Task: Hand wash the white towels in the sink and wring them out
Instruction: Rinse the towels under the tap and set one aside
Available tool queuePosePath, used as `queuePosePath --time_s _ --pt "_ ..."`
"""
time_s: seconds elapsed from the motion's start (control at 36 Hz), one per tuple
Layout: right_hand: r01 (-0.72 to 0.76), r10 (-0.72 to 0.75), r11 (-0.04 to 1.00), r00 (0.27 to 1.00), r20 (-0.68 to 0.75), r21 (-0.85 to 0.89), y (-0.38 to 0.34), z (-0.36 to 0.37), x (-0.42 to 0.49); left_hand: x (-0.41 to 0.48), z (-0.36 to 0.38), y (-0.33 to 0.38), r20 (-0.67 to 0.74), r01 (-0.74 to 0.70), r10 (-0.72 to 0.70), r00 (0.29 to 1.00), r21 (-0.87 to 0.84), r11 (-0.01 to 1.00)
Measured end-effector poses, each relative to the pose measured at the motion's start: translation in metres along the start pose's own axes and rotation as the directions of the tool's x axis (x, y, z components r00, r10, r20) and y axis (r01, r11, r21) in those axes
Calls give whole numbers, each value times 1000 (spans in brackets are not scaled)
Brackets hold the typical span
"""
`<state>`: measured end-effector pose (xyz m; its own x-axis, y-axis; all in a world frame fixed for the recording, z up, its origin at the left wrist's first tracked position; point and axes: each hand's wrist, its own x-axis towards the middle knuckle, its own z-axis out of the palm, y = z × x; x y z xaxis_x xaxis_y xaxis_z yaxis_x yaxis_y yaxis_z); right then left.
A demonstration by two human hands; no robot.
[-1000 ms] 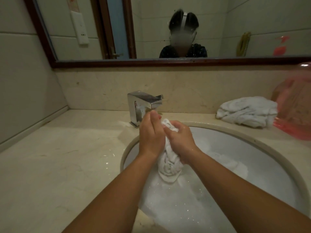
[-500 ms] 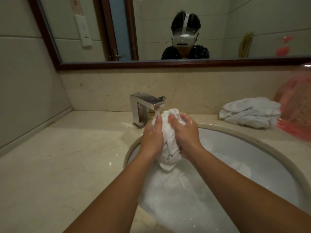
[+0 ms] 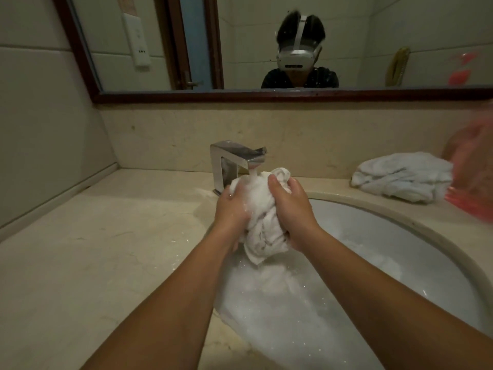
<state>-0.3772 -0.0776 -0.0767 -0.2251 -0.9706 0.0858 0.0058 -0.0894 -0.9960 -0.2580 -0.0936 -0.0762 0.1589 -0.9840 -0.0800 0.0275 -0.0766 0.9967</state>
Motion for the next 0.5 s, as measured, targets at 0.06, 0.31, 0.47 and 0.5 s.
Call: queuePosePath --time_s 0.06,0.31,0.47,0.5 --pt "-32 32 999 999 -10 32 -1 -2 -1 -1 -1 2 -46 -10 8 999 -57 998" --pt "-289 272 954 945 179 77 36 1 7 2 -4 -1 -189 -67 41 981 -132 989" --pt "-316 291 922 947 135 223 34 9 14 0 4 -4 -28 -81 80 996 -35 996" --pt "-277 258 929 960 109 247 31 9 13 2 4 -4 -7 -73 72 997 -43 996"
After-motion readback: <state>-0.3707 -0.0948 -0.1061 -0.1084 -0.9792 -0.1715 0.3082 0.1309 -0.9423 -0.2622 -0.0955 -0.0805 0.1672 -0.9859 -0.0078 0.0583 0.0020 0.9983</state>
